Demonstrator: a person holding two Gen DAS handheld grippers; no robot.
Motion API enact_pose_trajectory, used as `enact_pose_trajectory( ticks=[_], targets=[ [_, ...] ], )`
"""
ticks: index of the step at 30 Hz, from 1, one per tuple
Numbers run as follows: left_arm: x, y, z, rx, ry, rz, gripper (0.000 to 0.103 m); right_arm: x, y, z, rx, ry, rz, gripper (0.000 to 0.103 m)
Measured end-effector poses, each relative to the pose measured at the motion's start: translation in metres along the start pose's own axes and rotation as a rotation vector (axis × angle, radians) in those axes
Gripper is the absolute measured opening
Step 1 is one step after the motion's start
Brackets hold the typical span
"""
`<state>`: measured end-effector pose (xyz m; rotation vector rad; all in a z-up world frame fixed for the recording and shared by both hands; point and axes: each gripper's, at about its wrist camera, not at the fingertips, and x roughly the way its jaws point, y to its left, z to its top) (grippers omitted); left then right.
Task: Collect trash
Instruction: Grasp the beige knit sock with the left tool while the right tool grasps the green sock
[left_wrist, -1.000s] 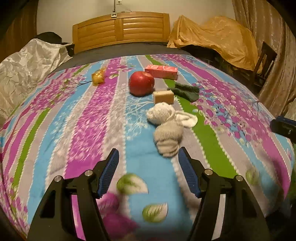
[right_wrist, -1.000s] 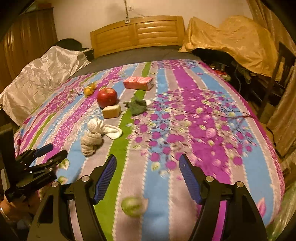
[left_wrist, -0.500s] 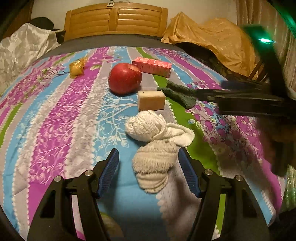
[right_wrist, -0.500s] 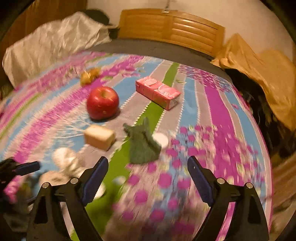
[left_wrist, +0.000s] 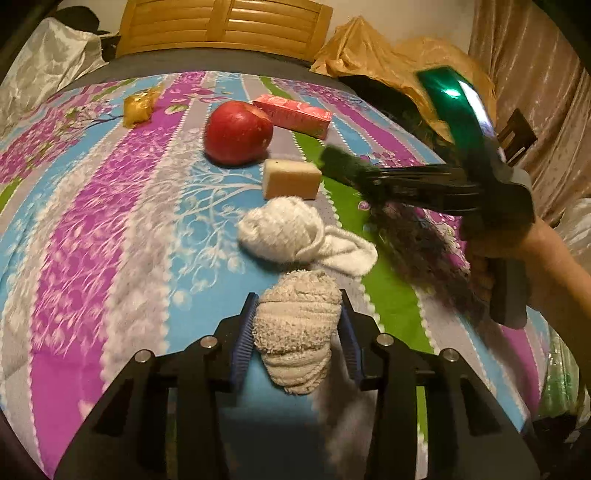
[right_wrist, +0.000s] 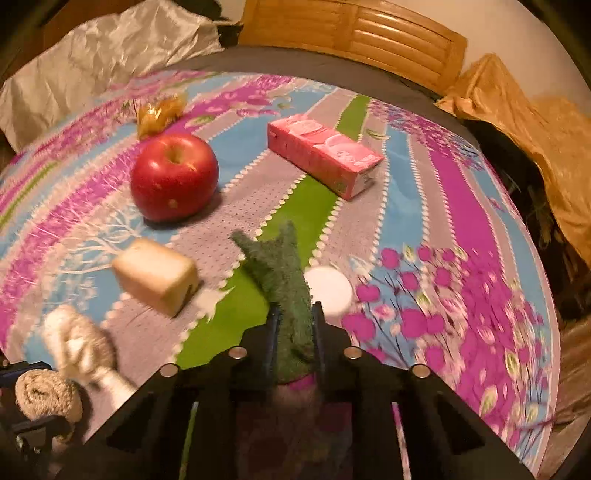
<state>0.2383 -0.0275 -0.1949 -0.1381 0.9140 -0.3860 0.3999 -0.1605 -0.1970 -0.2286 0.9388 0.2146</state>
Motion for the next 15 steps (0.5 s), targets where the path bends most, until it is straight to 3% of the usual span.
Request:
enact_pose_trajectory(
  ticks=[8, 15],
  targets=[
    [-0.04, 0.002, -0.022, -0.036, 0.007, 0.046, 0.04, -0.093, -0.004, -0.054, 0.171, -0.082, 0.12, 0.015],
    [-0.065, -0.018, -0.007, -0.017, -0.032, 0.147, 0.04, -0.172, 0.022, -0.111, 0.245, -0.117, 0.159, 0.015]
  ],
)
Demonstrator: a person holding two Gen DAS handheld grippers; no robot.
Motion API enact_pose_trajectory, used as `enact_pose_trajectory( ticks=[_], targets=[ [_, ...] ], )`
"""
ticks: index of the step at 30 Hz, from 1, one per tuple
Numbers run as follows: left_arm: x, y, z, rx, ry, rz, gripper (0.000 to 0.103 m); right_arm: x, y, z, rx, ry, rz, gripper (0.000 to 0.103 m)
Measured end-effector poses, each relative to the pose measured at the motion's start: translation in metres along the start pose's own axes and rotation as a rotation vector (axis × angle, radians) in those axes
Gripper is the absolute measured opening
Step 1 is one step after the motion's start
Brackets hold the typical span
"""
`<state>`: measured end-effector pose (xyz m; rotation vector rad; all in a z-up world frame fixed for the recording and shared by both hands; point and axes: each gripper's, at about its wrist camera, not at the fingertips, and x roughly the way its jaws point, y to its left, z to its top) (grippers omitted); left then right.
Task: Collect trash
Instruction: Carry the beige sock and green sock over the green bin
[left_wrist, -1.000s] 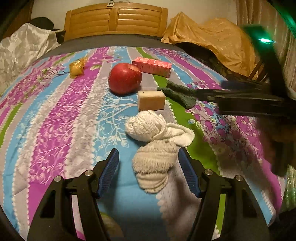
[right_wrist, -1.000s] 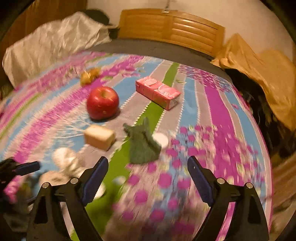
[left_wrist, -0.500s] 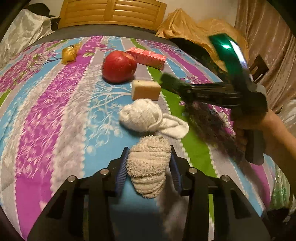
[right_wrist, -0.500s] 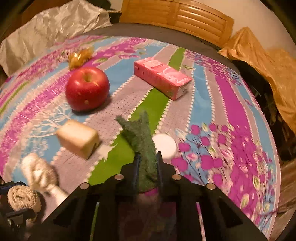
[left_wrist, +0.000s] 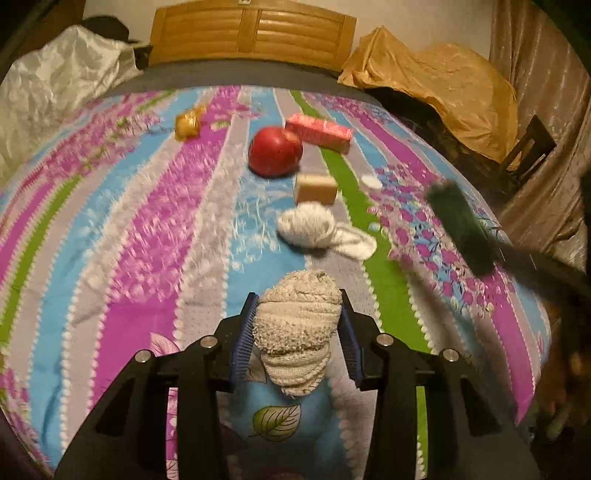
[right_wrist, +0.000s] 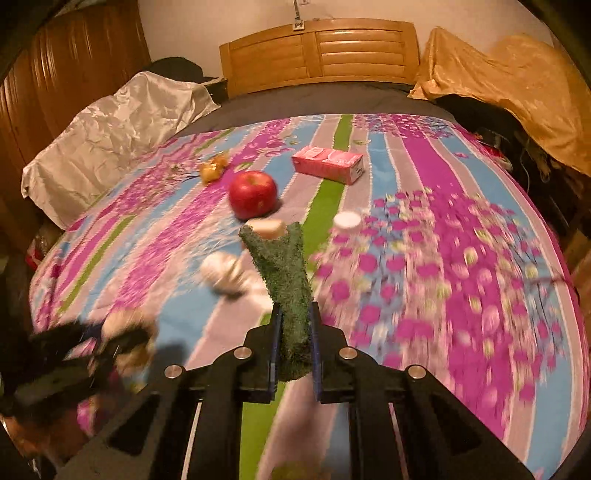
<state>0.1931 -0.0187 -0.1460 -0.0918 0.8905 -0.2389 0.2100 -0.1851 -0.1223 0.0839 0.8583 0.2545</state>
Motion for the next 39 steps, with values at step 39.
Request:
enact_pose_trajectory(
  ticks=[39],
  targets=[
    [-0.101, -0.273, 0.015, 0.482, -0.218, -0.102, 0.04, -0.287, -0.112, -0.113, 0.341, -0.372, -0.242, 0.015]
  ],
)
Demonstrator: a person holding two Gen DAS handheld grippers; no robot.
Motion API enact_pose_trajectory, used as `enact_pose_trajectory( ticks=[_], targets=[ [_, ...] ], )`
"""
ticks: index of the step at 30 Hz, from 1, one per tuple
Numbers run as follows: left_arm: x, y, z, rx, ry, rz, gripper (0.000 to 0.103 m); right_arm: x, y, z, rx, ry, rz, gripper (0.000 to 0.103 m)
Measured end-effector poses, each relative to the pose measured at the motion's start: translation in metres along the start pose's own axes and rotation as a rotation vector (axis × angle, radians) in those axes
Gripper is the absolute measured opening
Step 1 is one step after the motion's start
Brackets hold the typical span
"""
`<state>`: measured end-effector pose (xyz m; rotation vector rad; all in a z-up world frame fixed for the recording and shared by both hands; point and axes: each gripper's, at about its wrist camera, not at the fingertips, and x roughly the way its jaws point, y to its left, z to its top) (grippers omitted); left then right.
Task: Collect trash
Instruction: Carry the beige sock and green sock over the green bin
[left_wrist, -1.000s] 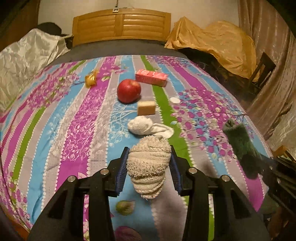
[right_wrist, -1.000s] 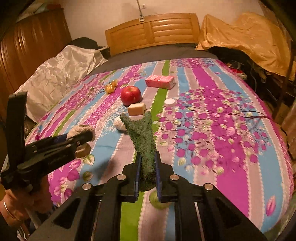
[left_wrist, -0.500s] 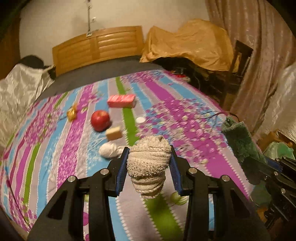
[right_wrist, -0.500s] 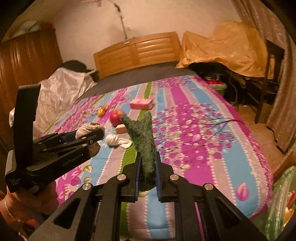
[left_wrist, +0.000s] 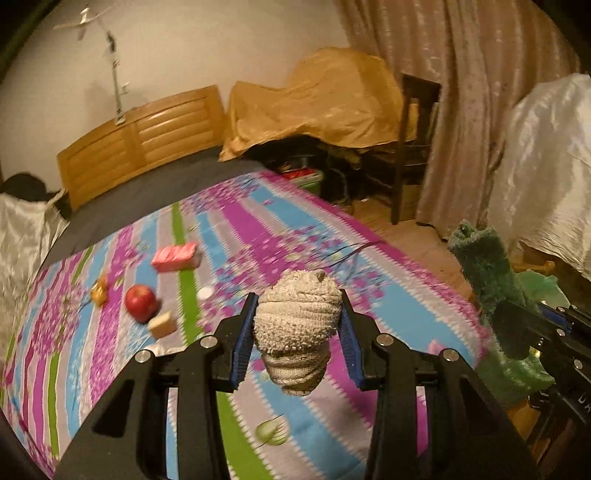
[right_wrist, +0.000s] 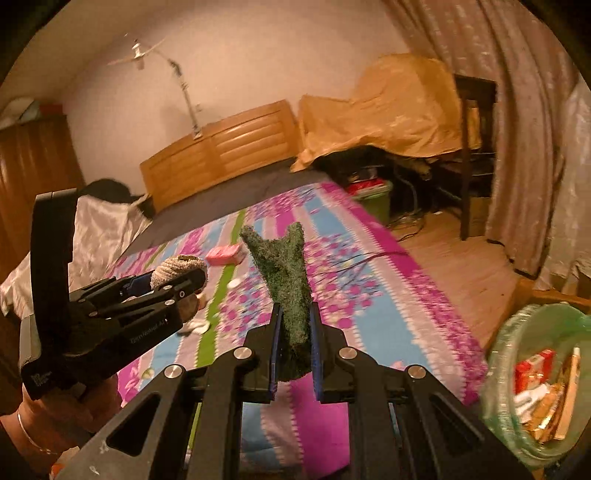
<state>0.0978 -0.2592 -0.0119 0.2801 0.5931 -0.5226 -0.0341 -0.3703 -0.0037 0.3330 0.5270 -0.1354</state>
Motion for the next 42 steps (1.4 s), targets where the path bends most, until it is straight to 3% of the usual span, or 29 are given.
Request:
enact_pose_trajectory(
  ticks=[11, 19, 30, 36, 42],
  targets=[
    [0.007, -0.093, 0.034, 0.115, -0.049, -0.125, 0.04, -0.064, -0.091, 0.008, 0.097, -0.097, -0.18, 0.015],
    [0.019, -0.176, 0.052, 0.232, -0.07, -0.229, 0.04, -0.119, -0.183, 0.009, 0.222, -0.151, -0.357, 0.015],
    [0.034, -0.271, 0.055, 0.375, -0.061, -0.358, 0.04, -0.159, -0.27, -0.006, 0.32, -0.136, -0.565, 0.015],
    [0.047, -0.306, 0.05, 0.44, 0.007, -0.477, 0.04, -0.17, -0.296, -0.024, 0.356, -0.094, -0.636, 0.015],
    [0.066, -0.331, 0.03, 0.514, 0.147, -0.656, 0.04, -0.169, -0.304, -0.04, 0.394, -0.056, -0.655, 0.015]
  ],
)
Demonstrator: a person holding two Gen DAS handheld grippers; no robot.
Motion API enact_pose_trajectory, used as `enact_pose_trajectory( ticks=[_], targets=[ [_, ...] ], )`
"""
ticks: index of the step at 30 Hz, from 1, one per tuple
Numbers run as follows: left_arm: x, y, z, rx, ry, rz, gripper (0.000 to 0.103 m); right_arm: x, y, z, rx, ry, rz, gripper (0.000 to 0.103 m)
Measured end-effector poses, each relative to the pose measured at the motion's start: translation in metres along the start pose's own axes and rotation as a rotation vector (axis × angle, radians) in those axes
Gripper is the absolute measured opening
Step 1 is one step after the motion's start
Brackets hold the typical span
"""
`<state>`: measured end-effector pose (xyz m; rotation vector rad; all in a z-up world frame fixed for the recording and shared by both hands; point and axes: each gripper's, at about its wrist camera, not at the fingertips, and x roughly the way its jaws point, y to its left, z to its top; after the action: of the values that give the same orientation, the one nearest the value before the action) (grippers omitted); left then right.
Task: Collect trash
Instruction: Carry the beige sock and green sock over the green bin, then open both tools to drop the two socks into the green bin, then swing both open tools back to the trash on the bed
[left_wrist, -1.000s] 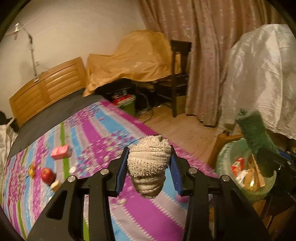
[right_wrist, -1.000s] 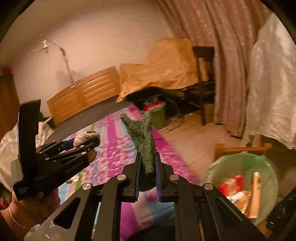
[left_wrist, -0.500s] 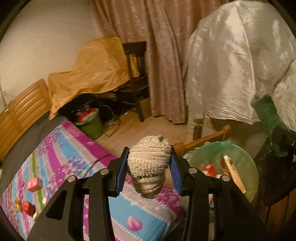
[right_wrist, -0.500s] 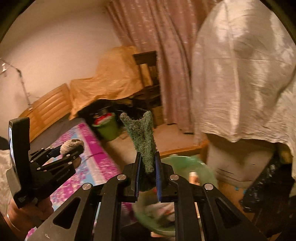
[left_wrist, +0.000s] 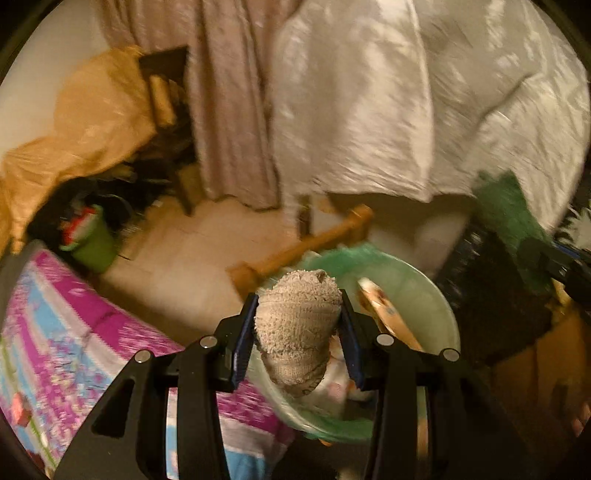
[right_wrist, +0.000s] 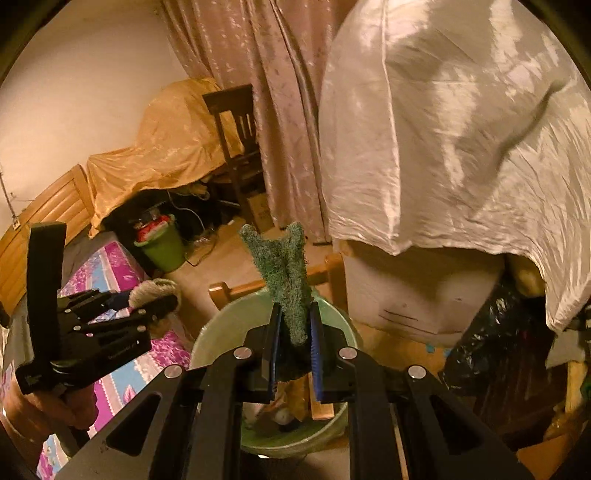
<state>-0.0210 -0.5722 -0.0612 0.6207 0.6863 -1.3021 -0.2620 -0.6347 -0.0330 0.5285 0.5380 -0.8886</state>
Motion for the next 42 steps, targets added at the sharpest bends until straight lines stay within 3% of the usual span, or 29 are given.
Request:
enact_pose_trajectory(
  ticks=[6, 15, 17, 18, 19, 20, 31, 35, 42],
  targets=[
    [0.017, -0.013, -0.013, 0.051, 0.059, -0.063, 0.04, 0.013, 0.0, -0.015, 0.009, 0.064, 0.036, 0.015],
    [0.024, -0.011, -0.007, 0.065, 0.063, -0.06, 0.041, 0.034, 0.001, -0.02, 0.031, 0.116, 0.067, 0.015],
    [0.025, -0.008, -0.005, 0.057, 0.057, -0.054, 0.047, 0.041, 0.003, -0.02, 0.026, 0.126, 0.087, 0.015],
    [0.026, -0.007, -0.005, 0.052, 0.055, -0.05, 0.053, 0.045, 0.004, -0.019, 0.026, 0.127, 0.115, 0.024],
    [0.027, -0.005, -0.004, 0.042, 0.05, -0.048, 0.066, 0.049, 0.002, -0.018, 0.034, 0.127, 0.121, 0.033],
    [0.027, -0.003, -0.004, 0.037, 0.047, -0.057, 0.07, 0.053, 0.001, -0.018, 0.05, 0.121, 0.118, 0.049],
    [0.022, 0.013, -0.008, -0.012, 0.027, -0.04, 0.07, 0.057, 0.003, -0.015, 0.056, 0.099, 0.095, 0.051],
    [0.007, 0.026, -0.024, -0.039, -0.017, 0.058, 0.07, 0.048, 0.021, -0.015, 0.01, 0.045, 0.104, 0.051],
    [-0.05, 0.079, -0.082, -0.142, -0.156, 0.371, 0.077, 0.033, 0.081, -0.026, -0.079, -0.081, 0.144, 0.052]
  ],
)
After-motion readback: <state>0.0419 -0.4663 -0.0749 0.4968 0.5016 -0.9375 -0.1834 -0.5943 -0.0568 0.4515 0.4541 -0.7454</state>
